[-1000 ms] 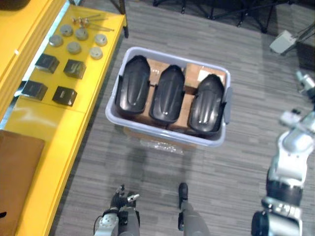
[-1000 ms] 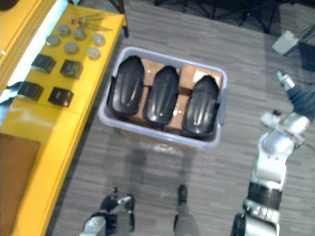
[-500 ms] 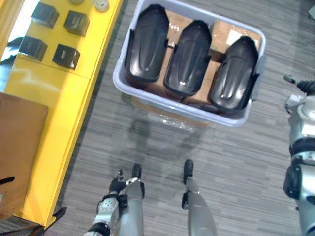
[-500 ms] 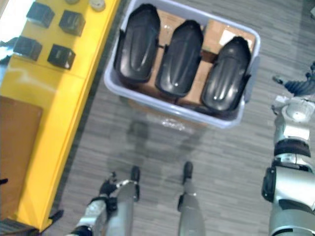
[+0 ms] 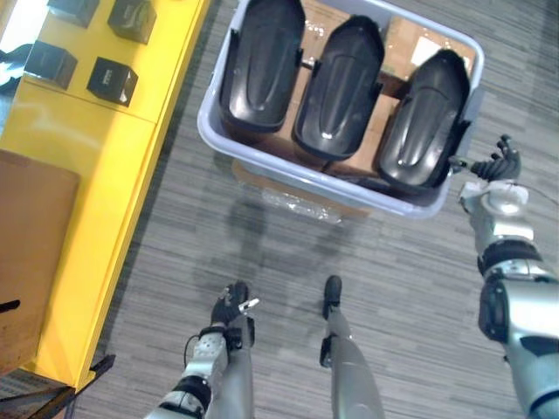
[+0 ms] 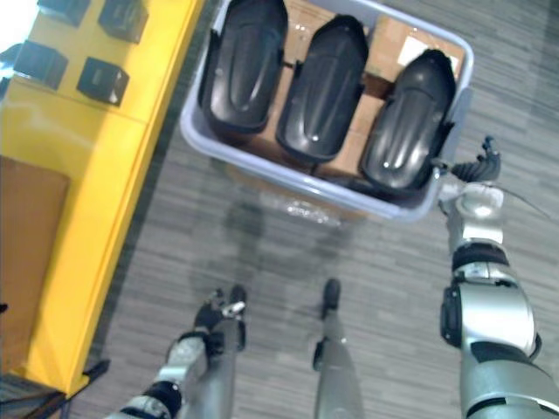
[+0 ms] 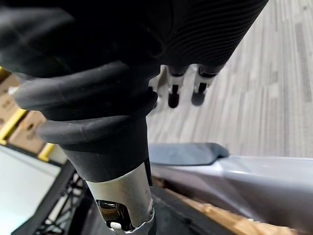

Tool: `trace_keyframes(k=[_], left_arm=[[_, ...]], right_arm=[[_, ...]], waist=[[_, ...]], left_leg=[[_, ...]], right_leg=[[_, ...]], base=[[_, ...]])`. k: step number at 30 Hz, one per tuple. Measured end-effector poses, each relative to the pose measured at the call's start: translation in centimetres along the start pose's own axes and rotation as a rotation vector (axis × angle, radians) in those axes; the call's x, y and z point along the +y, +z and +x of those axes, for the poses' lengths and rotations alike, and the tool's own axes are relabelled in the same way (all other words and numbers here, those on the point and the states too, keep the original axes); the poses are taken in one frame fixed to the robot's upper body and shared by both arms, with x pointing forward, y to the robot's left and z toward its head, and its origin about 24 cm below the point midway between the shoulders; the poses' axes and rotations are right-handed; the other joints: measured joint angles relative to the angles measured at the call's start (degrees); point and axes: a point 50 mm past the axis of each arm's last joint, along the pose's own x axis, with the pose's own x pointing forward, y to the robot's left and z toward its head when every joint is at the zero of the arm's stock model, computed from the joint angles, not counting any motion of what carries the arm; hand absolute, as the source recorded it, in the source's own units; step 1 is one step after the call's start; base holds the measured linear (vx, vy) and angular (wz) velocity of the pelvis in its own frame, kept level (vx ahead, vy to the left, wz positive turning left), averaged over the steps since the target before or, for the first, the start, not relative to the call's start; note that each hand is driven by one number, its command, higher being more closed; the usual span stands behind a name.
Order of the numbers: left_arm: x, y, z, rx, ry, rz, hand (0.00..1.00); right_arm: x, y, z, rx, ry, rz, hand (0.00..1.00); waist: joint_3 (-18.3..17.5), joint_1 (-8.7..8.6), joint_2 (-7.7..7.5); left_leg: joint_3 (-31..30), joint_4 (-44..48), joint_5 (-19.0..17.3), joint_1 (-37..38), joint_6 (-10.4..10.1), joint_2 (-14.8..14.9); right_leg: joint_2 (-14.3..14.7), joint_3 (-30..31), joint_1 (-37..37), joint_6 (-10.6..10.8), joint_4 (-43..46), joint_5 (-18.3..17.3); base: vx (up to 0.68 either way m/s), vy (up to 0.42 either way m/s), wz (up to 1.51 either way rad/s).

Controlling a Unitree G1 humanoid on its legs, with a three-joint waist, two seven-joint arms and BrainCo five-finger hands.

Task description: Walk over and take plastic housings, then place them on the shelf

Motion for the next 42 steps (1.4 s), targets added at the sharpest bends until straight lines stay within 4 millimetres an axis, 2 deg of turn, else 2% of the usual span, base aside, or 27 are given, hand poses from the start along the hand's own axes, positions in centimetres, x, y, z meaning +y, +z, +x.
trace_keyframes(k=[3, 8, 10, 14, 15, 18, 20, 22, 24, 32, 35, 39, 42], left_arm=[[-0.1, 0.3, 0.1, -0.010, -0.003, 0.000, 0.00], [-0.4, 1.1, 0.3, -0.044, -0.013, -0.006, 0.00], [-0.8, 1.5, 0.3, -0.059, -0.024, -0.023, 0.00], [-1.5, 2.0, 0.2, -0.087, -0.038, -0.067, 0.00], [-1.5, 2.0, 0.1, -0.094, -0.040, -0.072, 0.00], [-1.6, 2.2, 0.0, -0.107, -0.047, -0.085, 0.00], [-1.9, 2.4, -0.1, -0.121, -0.053, -0.096, 0.00], [-2.0, 2.6, -0.2, -0.133, -0.057, -0.109, 0.00], [-2.0, 2.7, -0.3, -0.138, -0.062, -0.112, 0.00], [-1.9, 2.5, 0.1, -0.110, -0.051, -0.107, 0.00], [-1.9, 2.4, 0.3, -0.092, -0.048, -0.100, 0.00], [-2.4, 2.2, 0.3, -0.081, -0.052, -0.105, 0.00], [-2.6, 2.1, 0.3, -0.074, -0.042, -0.109, 0.00]], right_arm=[[0.0, -0.3, 0.0, 0.026, -0.003, -0.008, 0.00], [0.1, 0.9, 0.2, 0.000, 0.000, -0.035, 0.00], [-0.7, 1.3, 0.4, -0.015, -0.020, -0.069, 0.00], [-2.3, 2.1, 0.7, -0.040, -0.059, -0.127, 0.00], [-2.4, 2.2, 0.7, -0.046, -0.066, -0.138, 1.00], [-3.0, 2.5, 0.8, -0.052, -0.075, -0.182, 1.00], [-3.9, 3.0, 0.9, -0.056, -0.101, -0.209, 1.00], [-5.3, 3.4, 1.0, -0.060, -0.137, -0.277, 1.00], [-5.9, 3.6, 1.0, -0.061, -0.153, -0.320, 1.00], [-5.7, 4.0, 1.0, -0.066, -0.154, -0.466, 1.00], [-5.3, 4.0, 1.0, -0.074, -0.148, -0.491, 1.00], [-2.7, 3.8, 0.8, -0.104, -0.100, -0.454, 1.00], [-1.7, 3.8, 0.6, -0.133, -0.115, -0.439, 1.00]], waist=[[0.08, 0.37, -0.01], [0.34, 1.11, 0.40], [0.47, 2.09, 0.90], [0.39, 2.99, 1.80], [0.39, 3.04, 1.85], [0.23, 3.37, 2.13], [0.19, 4.04, 2.20], [0.14, 4.27, 2.30], [0.13, 4.52, 2.32], [0.14, 4.70, 2.23], [0.17, 4.53, 2.18], [0.11, 3.91, 1.86], [0.11, 3.96, 1.85]], left_leg=[[-0.77, 0.31, 0.16, -0.98, -0.26, -0.14], [-1.55, 0.83, 0.54, -3.47, -0.72, -0.13], [-2.01, 1.13, 0.53, -4.42, -0.77, -0.01], [-2.83, 1.83, 0.53, -6.48, -0.87, -0.04], [-2.88, 1.93, 0.53, -6.85, -0.87, -0.03], [-3.29, 2.22, 0.46, -7.90, -0.95, 0.04], [-3.41, 2.31, 0.46, -8.52, -0.96, 0.05], [-3.79, 2.38, 0.50, -9.20, -1.03, 0.17], [-4.00, 2.23, 0.64, -9.33, -1.27, 0.39], [-4.35, -0.63, 2.43, -7.87, -2.37, 1.52], [-4.38, -2.25, 3.52, -6.72, -2.80, 1.81], [-4.46, -2.97, 4.16, -5.70, -3.36, 2.41], [-4.59, -3.92, 5.08, -5.47, -3.57, 2.32]], right_leg=[[0.04, -0.17, -0.39, -0.93, -0.01, -0.62], [0.29, -1.55, -1.91, -2.73, -0.02, -1.88], [0.49, -1.71, -2.56, -3.24, -0.02, -2.26], [0.62, -3.19, -3.71, -3.73, -0.01, -2.69], [0.62, -3.31, -3.94, -3.69, -0.01, -2.72], [0.66, -4.61, -4.47, -3.61, 0.00, -2.77], [0.68, -4.74, -4.97, -3.56, 0.00, -2.79], [0.55, -5.55, -5.38, -2.47, 0.33, -3.49], [0.85, -6.11, -5.51, -2.39, 0.36, -3.50], [1.68, -6.48, -5.33, -2.24, 0.37, -3.38], [1.85, -6.46, -4.96, -2.23, 0.35, -3.37], [2.49, -6.24, -4.25, -2.24, 0.18, -3.36], [2.40, -6.17, -4.19, -2.24, -0.05, -3.36]], base=[[-0.05, -0.003, 0.13], [-0.04, -0.022, 0.07], [-0.03, -0.020, 0.04], [-0.02, -0.010, 0.08], [0.00, 0.000, 0.00], [-0.01, -0.003, 0.03], [-0.01, -0.001, 0.02], [-0.02, -0.015, 0.07], [-0.01, -0.013, 0.03], [-0.02, -0.032, 0.02], [-0.04, -0.031, 0.03], [-0.06, -0.026, -0.01], [-0.06, -0.018, 0.05]])
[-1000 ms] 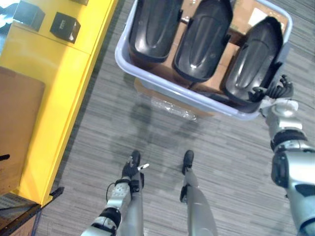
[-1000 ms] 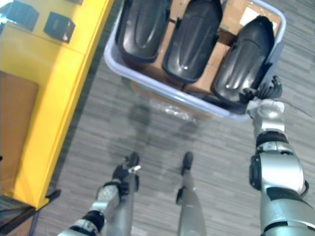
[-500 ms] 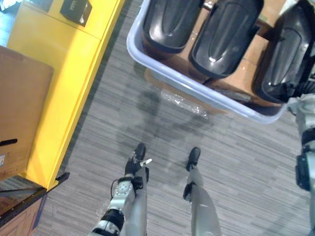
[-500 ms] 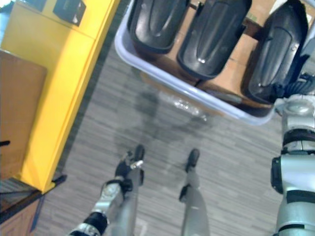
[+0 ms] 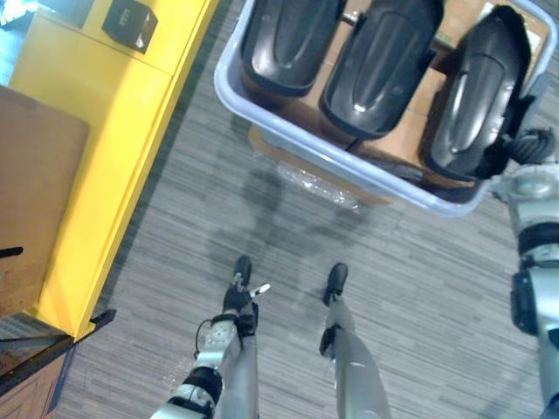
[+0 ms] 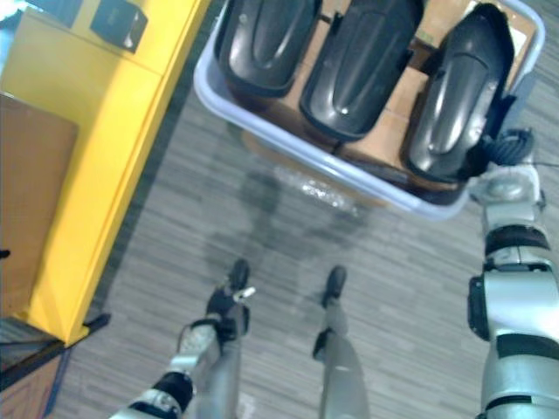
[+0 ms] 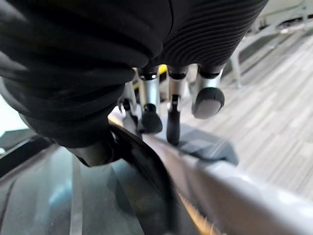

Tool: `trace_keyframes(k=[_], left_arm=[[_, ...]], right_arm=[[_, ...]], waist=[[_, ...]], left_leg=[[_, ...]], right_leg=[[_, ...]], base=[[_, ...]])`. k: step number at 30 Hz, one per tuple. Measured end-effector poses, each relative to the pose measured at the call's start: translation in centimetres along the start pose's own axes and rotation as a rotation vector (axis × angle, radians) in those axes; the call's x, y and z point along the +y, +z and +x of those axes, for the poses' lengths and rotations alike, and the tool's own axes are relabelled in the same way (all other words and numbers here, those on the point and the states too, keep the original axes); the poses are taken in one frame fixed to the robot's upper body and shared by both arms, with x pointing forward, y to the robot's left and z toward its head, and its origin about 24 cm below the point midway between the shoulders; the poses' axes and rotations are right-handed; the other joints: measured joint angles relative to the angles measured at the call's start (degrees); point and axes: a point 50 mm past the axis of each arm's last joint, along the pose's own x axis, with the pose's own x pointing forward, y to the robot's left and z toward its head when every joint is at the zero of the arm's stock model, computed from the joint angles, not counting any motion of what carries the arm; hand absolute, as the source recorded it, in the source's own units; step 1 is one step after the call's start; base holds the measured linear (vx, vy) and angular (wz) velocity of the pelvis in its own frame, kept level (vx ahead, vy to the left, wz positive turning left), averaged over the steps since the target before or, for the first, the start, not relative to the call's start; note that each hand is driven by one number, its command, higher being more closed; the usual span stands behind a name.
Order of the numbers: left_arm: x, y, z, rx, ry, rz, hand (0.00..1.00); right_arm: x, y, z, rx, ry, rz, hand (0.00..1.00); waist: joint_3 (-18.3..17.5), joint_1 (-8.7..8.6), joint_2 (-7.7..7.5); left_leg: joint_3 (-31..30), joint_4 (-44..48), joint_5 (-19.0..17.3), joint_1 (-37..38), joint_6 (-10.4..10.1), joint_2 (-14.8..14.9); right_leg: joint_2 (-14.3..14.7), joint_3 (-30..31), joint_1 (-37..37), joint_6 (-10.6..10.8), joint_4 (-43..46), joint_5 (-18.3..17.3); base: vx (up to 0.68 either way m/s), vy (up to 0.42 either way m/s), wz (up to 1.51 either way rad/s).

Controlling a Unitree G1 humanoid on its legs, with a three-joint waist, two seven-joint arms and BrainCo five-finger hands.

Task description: Walk over and take plastic housings, then place them on the shelf

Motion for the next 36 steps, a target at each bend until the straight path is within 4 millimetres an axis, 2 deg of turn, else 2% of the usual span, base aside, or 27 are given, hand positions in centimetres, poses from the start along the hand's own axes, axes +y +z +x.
trace_keyframes(k=[3, 8, 11, 14, 19, 23, 25, 26, 28, 30, 32, 34, 36], left_arm=[[0.3, -0.1, 0.0, -0.001, 0.033, 0.003, 0.00], [2.5, 0.4, 0.1, -0.016, 0.138, 0.009, 0.00], [3.7, 1.2, 0.1, -0.051, 0.197, -0.016, 0.00], [4.7, 2.8, 0.2, -0.121, 0.231, -0.033, 0.00], [6.2, 7.4, 0.0, -0.311, 0.271, -0.071, 0.00], [6.4, 12.0, -1.4, -0.517, 0.271, -0.116, 0.00], [6.5, 15.3, -2.4, -0.657, 0.254, -0.102, 0.00], [6.4, 16.0, -2.6, -0.687, 0.249, -0.099, 0.00], [5.6, 18.7, -3.3, -0.797, 0.225, -0.069, 0.00], [4.7, 20.0, -3.6, -0.854, 0.222, -0.028, 0.00], [3.7, 21.2, -3.8, -0.901, 0.204, 0.011, 0.00], [1.9, 22.9, -3.9, -0.953, 0.143, 0.040, 0.00], [0.6, 23.7, -3.9, -0.975, 0.095, 0.069, 0.00]], right_arm=[[0.9, 0.1, -0.5, -0.025, -0.021, -0.002, 1.00], [0.0, 1.0, -0.8, -0.120, -0.143, -0.065, 1.00], [-0.3, 1.7, -1.0, -0.166, -0.186, -0.105, 1.00], [-1.0, 2.1, -1.1, -0.185, -0.242, -0.078, 1.00], [-1.7, 1.9, -1.5, -0.203, -0.287, -0.091, 1.00], [-1.8, -0.3, -1.9, -0.146, -0.293, -0.117, 1.00], [-2.6, -0.2, -2.4, -0.188, -0.330, -0.130, 1.00], [-2.7, 0.0, -2.5, -0.204, -0.341, -0.131, 1.00], [-3.1, 0.7, -3.2, -0.268, -0.379, -0.155, 1.00], [-2.9, 1.1, -3.8, -0.308, -0.395, -0.176, 1.00], [-2.1, 1.4, -4.5, -0.343, -0.388, -0.187, 1.00], [-1.0, 1.9, -5.1, -0.377, -0.370, -0.195, 1.00], [-0.3, 2.1, -5.4, -0.393, -0.353, -0.192, 1.00]], waist=[[0.00, 0.01, 0.00], [-0.07, -0.24, -0.12], [-0.07, -0.63, -0.12], [-0.07, -0.83, -0.13], [-0.50, -1.47, -0.72], [-0.54, -1.44, -0.72], [-1.06, -1.47, -0.86], [-1.06, -1.55, -0.86], [-1.07, -1.66, -0.86], [-1.08, -1.93, -0.89], [-2.13, -2.26, -1.50], [-2.95, -2.91, -2.39], [-3.79, -3.20, -3.13]], left_leg=[[-0.05, -0.07, 0.21, 0.50, -0.09, -0.08], [0.03, -0.05, 0.48, 0.82, 0.05, -0.53], [0.12, -1.12, 1.13, 1.86, 0.15, -0.95], [0.10, -2.06, 1.58, 3.13, 0.24, -1.30], [-0.09, -2.80, 2.19, 4.13, 0.24, -1.72], [-0.24, -4.01, 2.47, 7.46, 0.45, -2.28], [-0.43, -3.97, 2.48, 7.46, 0.44, -2.47], [-0.47, -3.92, 2.51, 7.47, 0.44, -2.49], [-0.61, -3.88, 2.63, 7.79, 0.40, -2.54], [-0.88, -3.95, 2.64, 8.96, 0.40, -2.55], [-0.88, -4.28, 2.64, 9.73, 0.40, -2.53], [-0.82, -4.44, 2.65, 11.09, 0.40, -2.53], [-0.43, -4.65, 2.65, 11.79, 0.40, -2.49]], right_leg=[[0.02, 0.09, 0.50, 0.00, -0.01, 0.00], [-0.25, 0.22, 0.79, 0.00, -0.01, 0.00], [-0.68, 0.21, 1.40, 0.00, -0.01, 0.00], [-1.03, 0.16, 2.38, 0.05, -0.06, 0.03], [-1.41, 0.02, 3.15, 0.05, -0.13, 0.03], [-1.94, -0.23, 6.47, 0.15, -0.75, -0.07], [-2.03, -0.26, 6.68, 0.44, -0.86, -0.49], [-2.03, -0.25, 6.73, 0.46, -0.86, -0.54], [-2.01, -0.28, 7.22, 0.45, -0.85, -0.53], [-1.98, -0.40, 8.52, 0.45, -0.85, -0.53], [-1.98, -0.42, 9.15, 0.44, -0.82, -0.53], [-2.02, -0.38, 10.34, 0.44, -0.82, -0.53], [-2.08, -0.07, 10.75, 0.43, -0.81, -0.54]], base=[[-0.05, -0.001, 0.02], [-0.04, 0.011, 0.01], [-0.03, 0.003, 0.06], [-0.02, 0.008, 0.07], [-0.01, 0.005, 0.04], [-0.01, 0.015, 0.09], [-0.04, 0.014, 0.05], [-0.05, 0.006, 0.02], [-0.04, 0.004, 0.04], [-0.01, 0.005, 0.07], [0.00, 0.002, 0.03], [0.00, 0.000, 0.00], [-0.01, 0.000, -0.07]])
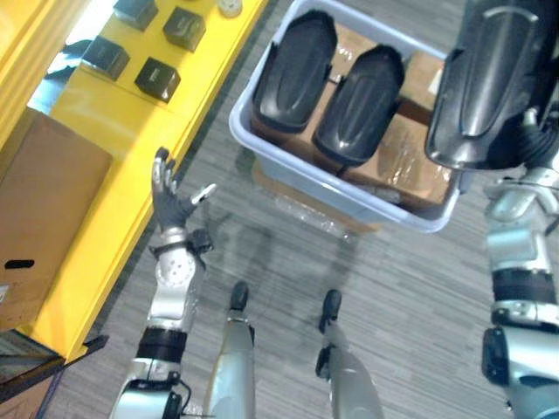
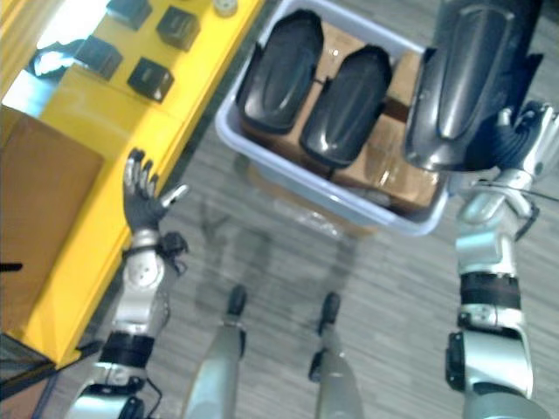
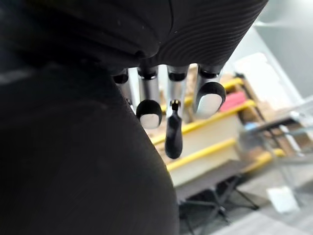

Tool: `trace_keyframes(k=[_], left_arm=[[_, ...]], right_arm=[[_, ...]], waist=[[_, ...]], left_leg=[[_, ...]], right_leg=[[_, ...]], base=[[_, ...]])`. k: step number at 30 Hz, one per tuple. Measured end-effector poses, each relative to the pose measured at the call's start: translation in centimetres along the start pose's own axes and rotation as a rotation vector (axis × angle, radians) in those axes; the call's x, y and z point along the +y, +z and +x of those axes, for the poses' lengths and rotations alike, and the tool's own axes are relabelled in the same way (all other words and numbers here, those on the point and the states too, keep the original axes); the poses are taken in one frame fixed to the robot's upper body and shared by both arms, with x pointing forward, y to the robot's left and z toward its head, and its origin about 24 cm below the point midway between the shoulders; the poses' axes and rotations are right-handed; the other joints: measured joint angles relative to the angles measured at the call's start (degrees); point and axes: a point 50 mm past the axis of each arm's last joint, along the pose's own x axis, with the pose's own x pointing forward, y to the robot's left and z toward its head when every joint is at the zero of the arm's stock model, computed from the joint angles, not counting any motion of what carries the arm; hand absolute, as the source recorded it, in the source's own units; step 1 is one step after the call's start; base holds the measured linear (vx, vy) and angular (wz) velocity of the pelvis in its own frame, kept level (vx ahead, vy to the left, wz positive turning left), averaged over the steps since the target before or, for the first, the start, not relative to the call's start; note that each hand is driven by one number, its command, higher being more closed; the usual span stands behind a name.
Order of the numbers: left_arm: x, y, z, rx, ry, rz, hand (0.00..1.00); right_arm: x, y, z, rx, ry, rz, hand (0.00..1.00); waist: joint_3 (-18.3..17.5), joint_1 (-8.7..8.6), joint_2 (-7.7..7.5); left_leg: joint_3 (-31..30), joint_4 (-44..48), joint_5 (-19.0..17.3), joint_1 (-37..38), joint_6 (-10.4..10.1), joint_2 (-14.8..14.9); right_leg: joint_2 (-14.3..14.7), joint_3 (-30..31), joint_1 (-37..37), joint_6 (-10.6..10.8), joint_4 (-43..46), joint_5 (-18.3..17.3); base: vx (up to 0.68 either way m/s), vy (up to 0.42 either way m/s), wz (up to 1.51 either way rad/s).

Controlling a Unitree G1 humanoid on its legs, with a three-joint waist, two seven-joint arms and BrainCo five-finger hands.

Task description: Walk over and take plastic housings, then place them on the shelf

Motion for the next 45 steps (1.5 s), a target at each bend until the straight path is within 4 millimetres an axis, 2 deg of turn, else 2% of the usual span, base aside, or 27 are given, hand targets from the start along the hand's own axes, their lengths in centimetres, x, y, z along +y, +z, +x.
trace_keyframes(k=[2, 4, 10, 15, 21, 25, 38, 45], left_arm=[[-1.6, 0.8, 0.8, -0.032, -0.073, 0.006, 0.00], [-2.9, 0.9, 1.4, -0.031, -0.121, 0.009, 0.00], [-6.9, -0.6, 1.4, 0.073, -0.306, 0.009, 0.00], [-8.5, -1.1, 1.3, 0.139, -0.389, -0.060, 0.00], [-11.0, -1.9, 0.6, 0.243, -0.473, -0.181, 0.00], [-12.7, -2.0, -0.2, 0.273, -0.570, -0.201, 0.00], [-15.7, -2.0, -1.4, 0.377, -0.705, -0.307, 0.00], [-15.9, -2.2, -1.7, 0.409, -0.712, -0.344, 0.00]], right_arm=[[0.3, 0.9, -0.3, -0.037, 0.006, 0.003, 1.00], [0.5, 1.5, -0.6, -0.060, 0.006, 0.013, 1.00], [1.9, 3.2, -2.3, -0.163, 0.064, 0.002, 1.00], [2.2, 3.9, -3.0, -0.192, 0.087, 0.011, 1.00], [3.7, 4.8, -4.7, -0.245, 0.150, -0.009, 1.00], [3.6, 6.2, -5.4, -0.320, 0.159, 0.007, 1.00], [5.1, 8.1, -7.6, -0.393, 0.236, 0.062, 1.00], [5.3, 8.2, -7.7, -0.399, 0.259, 0.055, 1.00]], waist=[[-1.08, -0.28, -1.04], [-1.80, -1.21, -1.29], [-3.46, -2.91, -1.40], [-3.48, -2.99, -1.41], [-3.48, -3.07, -1.42], [-3.49, -3.14, -1.42], [-3.53, -3.18, -1.48], [-3.54, -3.19, -1.49]], left_leg=[[0.87, -0.19, 0.00, 0.64, 0.00, 0.14], [0.86, -0.15, 0.07, 0.74, 0.04, 0.15], [1.16, -1.24, 0.17, 3.09, -0.12, 0.33], [1.42, -1.58, 0.48, 3.67, -0.22, 0.41], [1.41, -2.21, 0.49, 5.18, -0.22, 0.40], [1.59, -2.65, 0.52, 5.70, -0.20, 0.40], [1.63, -5.37, 2.00, 6.76, -0.31, 0.34], [1.58, -6.43, 2.58, 7.10, -0.37, 0.32]], right_leg=[[-0.04, 0.45, 0.07, -0.09, 0.00, -0.06], [-0.04, 0.47, 0.24, -0.13, 0.00, -0.09], [0.07, 0.78, 2.01, -0.49, 0.04, -0.59], [0.11, 1.05, 2.16, -0.53, 0.08, -0.58], [0.10, 1.03, 3.46, -0.58, 0.06, -0.63], [0.06, 1.16, 3.77, -0.53, 0.01, -0.93], [-0.09, 1.12, 3.76, -0.55, -0.17, -0.91], [-0.14, 0.98, 3.76, -0.55, -0.29, -0.91]], base=[[-0.02, -0.009, -0.15], [-0.04, -0.016, -0.01], [-0.01, -0.005, 0.00], [0.00, -0.003, -0.01], [0.00, 0.000, 0.00], [0.00, 0.000, 0.00], [0.00, 0.000, 0.00], [0.00, -0.001, 0.00]])
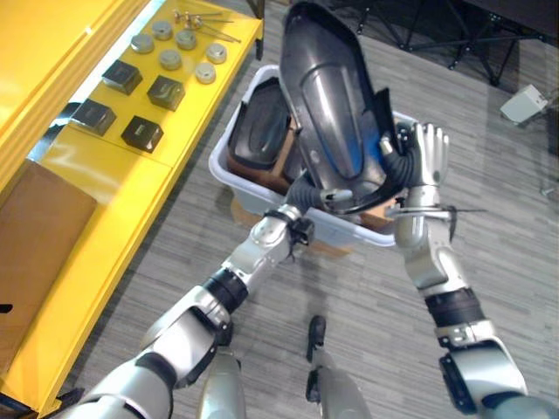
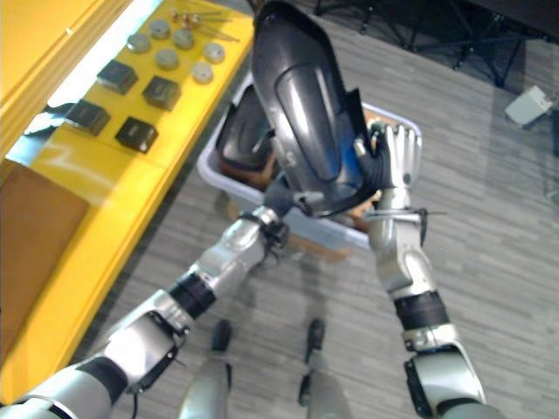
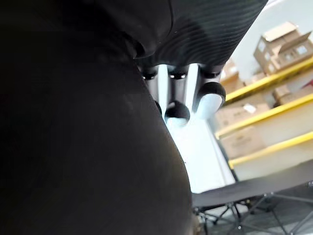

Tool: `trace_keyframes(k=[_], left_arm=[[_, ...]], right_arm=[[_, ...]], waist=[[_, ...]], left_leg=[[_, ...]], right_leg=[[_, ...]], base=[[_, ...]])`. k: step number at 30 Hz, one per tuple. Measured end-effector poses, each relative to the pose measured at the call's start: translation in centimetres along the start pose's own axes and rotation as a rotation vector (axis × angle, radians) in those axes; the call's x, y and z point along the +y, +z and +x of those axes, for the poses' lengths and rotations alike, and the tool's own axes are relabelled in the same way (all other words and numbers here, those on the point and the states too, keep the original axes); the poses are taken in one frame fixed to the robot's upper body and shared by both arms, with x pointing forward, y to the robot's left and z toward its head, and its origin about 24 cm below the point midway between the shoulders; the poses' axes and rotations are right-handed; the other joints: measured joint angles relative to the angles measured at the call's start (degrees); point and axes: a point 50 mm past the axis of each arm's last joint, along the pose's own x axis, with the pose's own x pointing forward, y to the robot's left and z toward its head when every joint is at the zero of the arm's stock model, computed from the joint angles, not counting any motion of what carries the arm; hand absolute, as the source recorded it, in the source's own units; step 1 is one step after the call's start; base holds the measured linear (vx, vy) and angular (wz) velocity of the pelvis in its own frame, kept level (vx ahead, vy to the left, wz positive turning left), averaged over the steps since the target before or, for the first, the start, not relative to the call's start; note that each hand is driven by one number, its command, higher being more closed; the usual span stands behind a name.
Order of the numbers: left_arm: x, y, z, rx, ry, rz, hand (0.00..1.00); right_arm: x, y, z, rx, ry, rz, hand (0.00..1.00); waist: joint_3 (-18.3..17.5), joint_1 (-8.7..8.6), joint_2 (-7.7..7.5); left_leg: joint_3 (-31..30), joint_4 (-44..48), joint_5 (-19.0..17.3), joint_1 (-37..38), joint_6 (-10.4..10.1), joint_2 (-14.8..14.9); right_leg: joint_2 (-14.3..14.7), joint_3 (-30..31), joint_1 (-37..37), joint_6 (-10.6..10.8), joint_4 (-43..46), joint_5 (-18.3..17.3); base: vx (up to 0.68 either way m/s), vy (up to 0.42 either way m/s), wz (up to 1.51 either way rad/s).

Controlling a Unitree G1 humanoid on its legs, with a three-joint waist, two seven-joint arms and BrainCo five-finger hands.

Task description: Walk over and take plastic housings, then place them on the shelf

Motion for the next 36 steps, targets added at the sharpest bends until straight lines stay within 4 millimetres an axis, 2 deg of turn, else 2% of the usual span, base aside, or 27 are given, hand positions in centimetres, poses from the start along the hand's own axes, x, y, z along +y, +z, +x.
trace_keyframes(k=[2, 3, 8, 15, 19, 24, 31, 33, 36], left_arm=[[0.1, 0.0, 0.0, 0.002, 0.001, -0.009, 0.00], [0.2, 0.0, -0.1, 0.005, -0.001, -0.010, 1.00], [0.3, 0.1, -0.3, 0.014, -0.009, -0.004, 1.00], [0.7, -0.2, -0.3, 0.042, 0.061, 0.010, 1.00], [0.9, -0.8, -0.6, 0.056, 0.089, 0.041, 1.00], [1.1, -2.4, -1.5, 0.095, 0.126, 0.011, 1.00], [1.7, -4.4, -2.9, 0.151, 0.205, -0.072, 1.00], [1.7, -5.0, -3.2, 0.165, 0.212, -0.078, 1.00], [1.1, -6.8, -4.4, 0.207, 0.228, -0.126, 1.00]], right_arm=[[0.1, 0.0, 0.0, -0.002, 0.005, -0.002, 1.00], [0.2, 0.1, -0.1, -0.009, 0.014, -0.007, 1.00], [0.5, -0.3, -0.7, -0.002, 0.037, -0.019, 1.00], [0.8, -0.1, -1.0, -0.014, 0.044, -0.021, 1.00], [1.0, -0.1, -1.8, -0.010, 0.054, -0.011, 1.00], [1.4, 0.3, -3.2, -0.027, 0.073, -0.001, 1.00], [2.5, 1.4, -5.8, -0.079, 0.135, 0.024, 1.00], [2.7, 1.2, -6.4, -0.073, 0.155, 0.018, 1.00], [3.3, 0.8, -8.1, -0.056, 0.211, 0.017, 1.00]], waist=[[0.00, -0.01, 0.00], [0.00, -0.02, -0.01], [-0.23, -0.01, -0.36], [-1.28, -0.38, -1.95], [-1.87, -0.30, -2.09], [-5.32, -0.51, -2.31], [-7.31, -0.56, -2.83], [-7.32, -0.58, -2.83], [-10.10, -0.50, -2.92]], left_leg=[[-0.01, -0.89, 0.48, 0.38, -0.02, 0.00], [-0.07, -1.39, 0.75, 0.55, -0.02, 0.00], [-0.11, -1.53, 0.80, 0.55, -0.03, 0.00], [-0.03, -1.70, 0.84, 1.02, -0.04, 0.03], [0.26, -2.95, 1.07, 2.85, -0.04, 0.07], [0.87, -4.19, 1.08, 3.99, -0.06, 0.24], [2.28, -5.81, 1.17, 6.54, -0.07, 0.44], [2.26, -6.00, 1.14, 7.65, -0.07, 0.48], [2.51, -7.39, 1.14, 8.70, -0.10, 0.63]], right_leg=[[-0.04, -0.08, 0.00, 0.00, -0.07, 0.00], [-0.05, -0.20, 0.00, 0.00, -0.12, 0.00], [-0.06, -0.30, 0.00, -0.01, -0.16, 0.01], [-0.06, -0.23, 0.34, -0.03, -0.24, 0.00], [-0.12, -0.15, 1.77, -0.15, -0.63, -0.14], [-0.11, 0.15, 1.97, -0.24, -0.67, -0.46], [-0.14, 0.91, 2.97, -0.22, -0.69, -0.74], [-0.14, 0.84, 4.05, -0.20, -0.70, -1.13], [-0.11, 0.85, 4.32, -0.04, -0.70, -1.64]], base=[[0.00, -0.005, 0.02], [0.00, 0.000, 0.00], [0.00, 0.000, 0.00], [0.00, 0.000, 0.00], [0.00, 0.000, 0.00], [0.03, 0.000, -0.04], [0.02, 0.002, -0.08], [0.00, 0.000, 0.00], [0.03, 0.000, -0.02]])
